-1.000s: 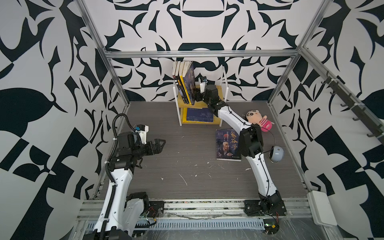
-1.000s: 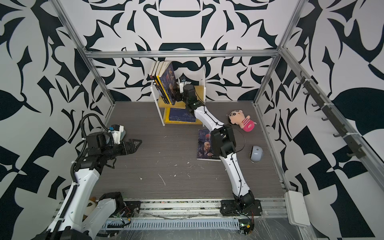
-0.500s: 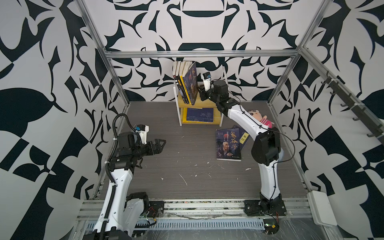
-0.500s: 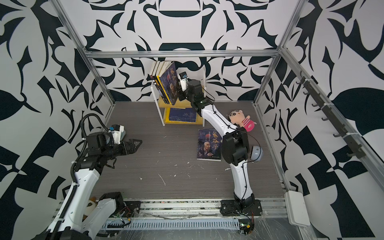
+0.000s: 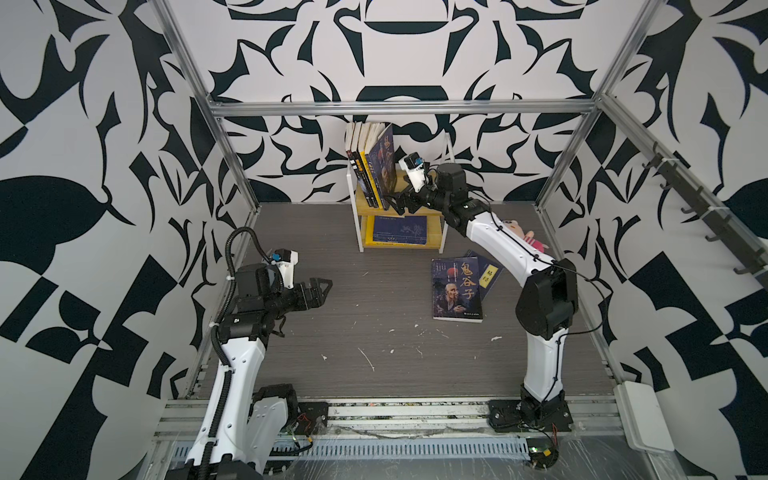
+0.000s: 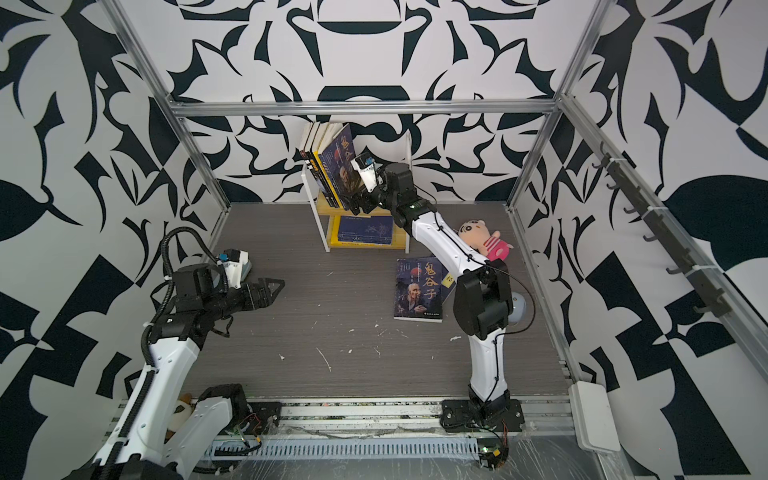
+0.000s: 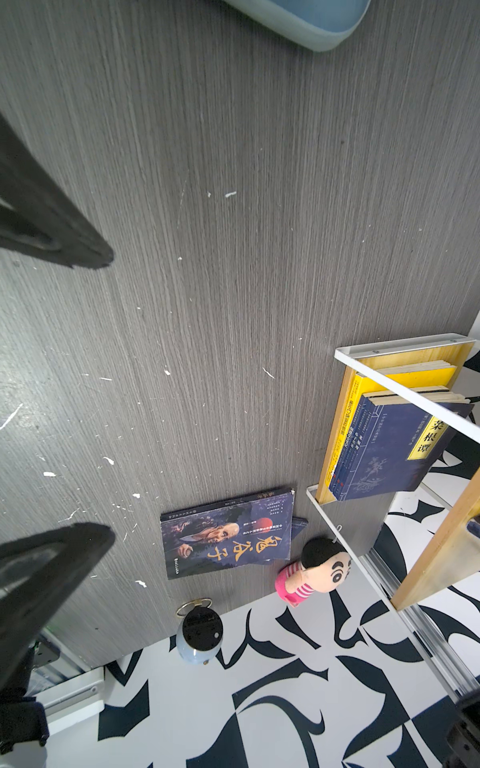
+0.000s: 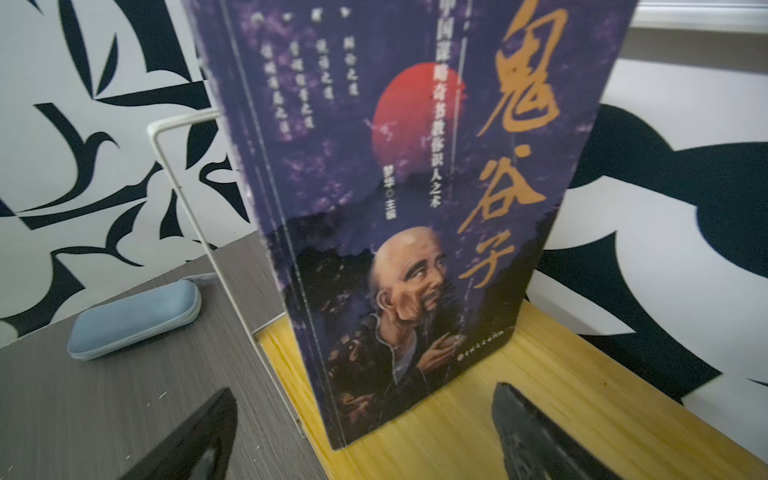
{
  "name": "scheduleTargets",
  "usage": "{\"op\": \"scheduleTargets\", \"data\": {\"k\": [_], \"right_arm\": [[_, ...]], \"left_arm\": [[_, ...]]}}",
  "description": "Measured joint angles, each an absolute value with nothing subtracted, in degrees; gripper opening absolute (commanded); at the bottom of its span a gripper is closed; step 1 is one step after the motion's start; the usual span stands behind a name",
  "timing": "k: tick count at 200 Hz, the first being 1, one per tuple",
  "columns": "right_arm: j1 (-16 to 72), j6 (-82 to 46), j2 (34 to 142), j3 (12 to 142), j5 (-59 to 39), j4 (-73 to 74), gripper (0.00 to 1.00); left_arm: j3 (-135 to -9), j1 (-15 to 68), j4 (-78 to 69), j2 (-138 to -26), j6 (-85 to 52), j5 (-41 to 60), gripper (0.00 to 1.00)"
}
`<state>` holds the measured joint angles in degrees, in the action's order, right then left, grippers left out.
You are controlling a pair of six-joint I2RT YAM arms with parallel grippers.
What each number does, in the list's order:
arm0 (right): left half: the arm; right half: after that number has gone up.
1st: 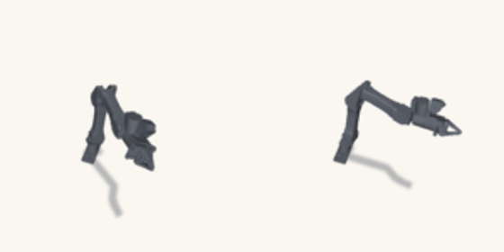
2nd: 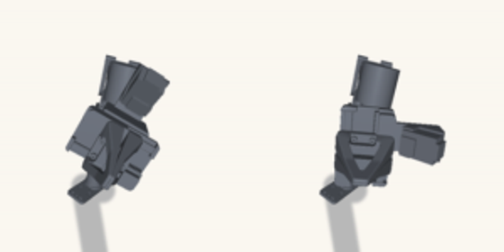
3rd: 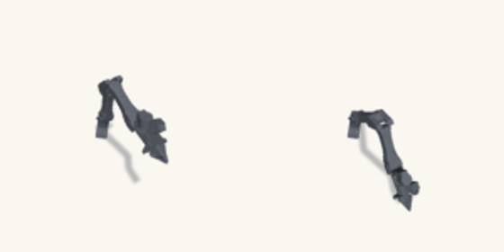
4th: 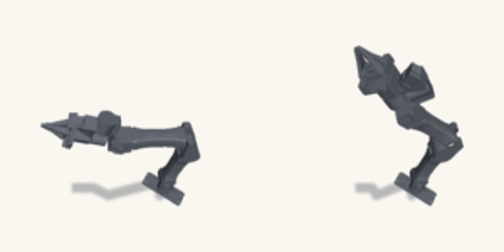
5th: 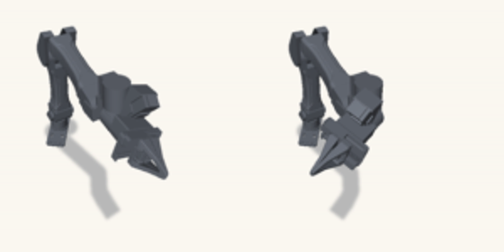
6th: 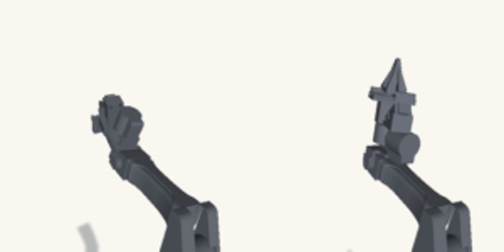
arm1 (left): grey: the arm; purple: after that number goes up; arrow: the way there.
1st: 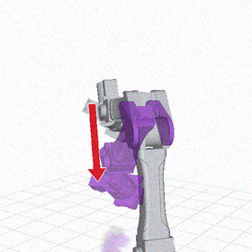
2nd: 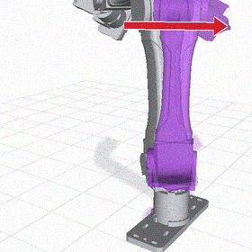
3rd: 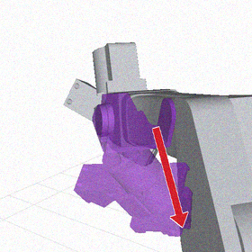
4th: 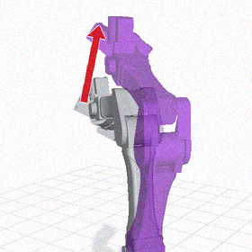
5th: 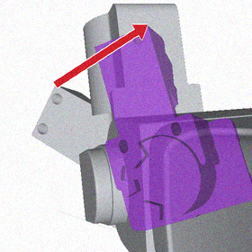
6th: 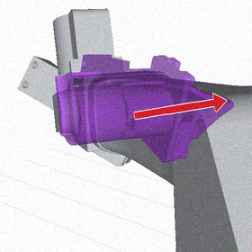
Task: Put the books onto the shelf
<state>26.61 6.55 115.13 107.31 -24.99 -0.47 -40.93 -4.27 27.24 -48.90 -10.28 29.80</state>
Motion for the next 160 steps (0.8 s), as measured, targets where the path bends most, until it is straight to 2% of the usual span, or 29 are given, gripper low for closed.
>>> {"op": "scheduleTargets", "data": {"k": [74,160], "right_arm": [[26.61,6.46,123.76,114.56,-29.43,-1.54,0.84],[26.2,6.2,124.57,118.39,-30.52,-4.01,0.65]], "left_arm": [[-40.91,-4.49,27.22,-48.9,-10.46,29.8,0.99],[-40.91,-4.54,27.22,-48.9,-10.46,29.8,0.99]]}}
